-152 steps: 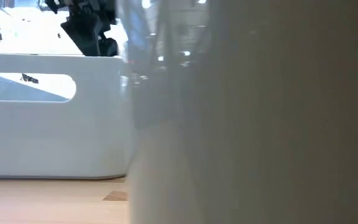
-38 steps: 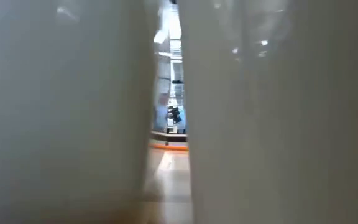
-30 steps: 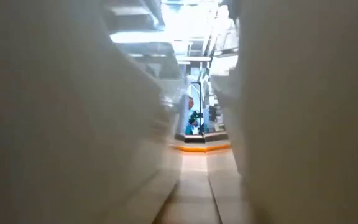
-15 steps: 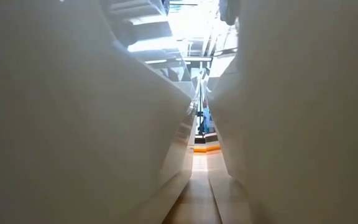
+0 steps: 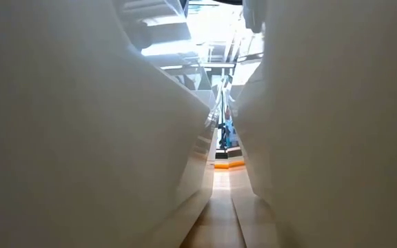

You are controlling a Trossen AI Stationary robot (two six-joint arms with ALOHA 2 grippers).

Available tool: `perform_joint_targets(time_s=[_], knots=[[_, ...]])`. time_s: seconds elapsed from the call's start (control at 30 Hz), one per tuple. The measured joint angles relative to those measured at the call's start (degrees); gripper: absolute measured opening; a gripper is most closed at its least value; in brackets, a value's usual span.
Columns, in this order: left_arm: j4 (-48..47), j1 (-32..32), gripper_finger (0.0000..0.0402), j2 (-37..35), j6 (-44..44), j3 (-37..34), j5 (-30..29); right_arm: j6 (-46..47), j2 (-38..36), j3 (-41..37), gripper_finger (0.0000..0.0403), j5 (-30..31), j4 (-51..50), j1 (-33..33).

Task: Sort pens & pencils
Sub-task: Move the left gray bin to the left of the right gray bin

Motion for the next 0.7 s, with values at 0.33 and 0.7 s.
perform_joint_targets(time_s=[0.33,0.7], knots=[[-0.2,-0.2,0.0046,0.5,-3.2,-0.3,1.3,-0.1,0.0,0.0,0.0182,-0.8,-0.9,0.0],[-0.9,-0.9,0.0129,0.4,-5.4,-0.3,2.1,-1.0,0.0,0.0,0.0183,-0.8,-0.9,0.0]])
